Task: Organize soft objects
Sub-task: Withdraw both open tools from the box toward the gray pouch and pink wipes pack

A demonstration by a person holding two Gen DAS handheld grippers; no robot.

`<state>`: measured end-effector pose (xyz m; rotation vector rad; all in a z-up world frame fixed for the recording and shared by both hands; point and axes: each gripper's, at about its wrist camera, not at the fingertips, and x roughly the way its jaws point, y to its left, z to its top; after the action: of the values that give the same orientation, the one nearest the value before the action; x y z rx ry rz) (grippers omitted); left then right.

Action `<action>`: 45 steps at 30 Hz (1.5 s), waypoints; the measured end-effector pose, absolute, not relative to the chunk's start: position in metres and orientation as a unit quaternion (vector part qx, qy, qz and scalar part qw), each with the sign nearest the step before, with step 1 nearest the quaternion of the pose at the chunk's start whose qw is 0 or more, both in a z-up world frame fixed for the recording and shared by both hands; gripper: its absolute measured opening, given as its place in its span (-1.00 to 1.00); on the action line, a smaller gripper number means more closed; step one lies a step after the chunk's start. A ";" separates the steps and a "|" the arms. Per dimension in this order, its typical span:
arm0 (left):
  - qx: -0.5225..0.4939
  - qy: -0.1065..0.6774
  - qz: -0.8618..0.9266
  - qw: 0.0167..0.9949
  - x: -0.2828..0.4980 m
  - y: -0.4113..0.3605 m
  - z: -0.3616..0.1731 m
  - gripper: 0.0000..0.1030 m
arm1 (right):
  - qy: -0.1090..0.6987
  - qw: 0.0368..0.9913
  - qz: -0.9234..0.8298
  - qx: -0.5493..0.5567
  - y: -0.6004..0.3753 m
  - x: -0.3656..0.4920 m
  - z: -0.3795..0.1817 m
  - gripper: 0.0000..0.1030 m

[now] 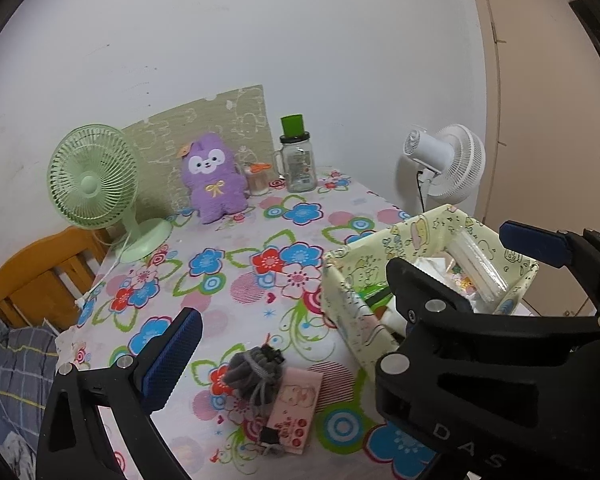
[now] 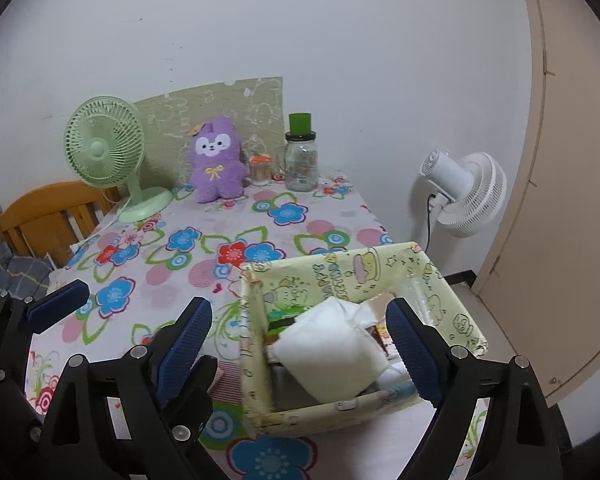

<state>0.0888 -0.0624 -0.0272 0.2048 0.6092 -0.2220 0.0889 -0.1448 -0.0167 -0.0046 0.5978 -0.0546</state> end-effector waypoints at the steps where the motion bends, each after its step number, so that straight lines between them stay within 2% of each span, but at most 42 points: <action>1: 0.100 0.298 -0.108 0.943 0.088 -0.060 -0.027 0.99 | 0.293 0.956 -0.026 -0.003 -0.142 0.089 -0.016 0.78; 15: 0.081 0.300 -0.088 0.947 0.077 -0.021 -0.034 0.99 | 0.293 0.956 0.008 -0.016 -0.101 0.082 -0.022 0.78; 45: 0.058 0.345 -0.077 0.934 0.073 0.042 -0.098 0.98 | 0.306 0.949 0.066 -0.046 -0.039 0.080 -0.085 0.78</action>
<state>0.0726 0.0419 -0.0981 0.1189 0.7053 -0.1568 0.0803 -0.0392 -0.0846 -0.0945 0.6217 0.1348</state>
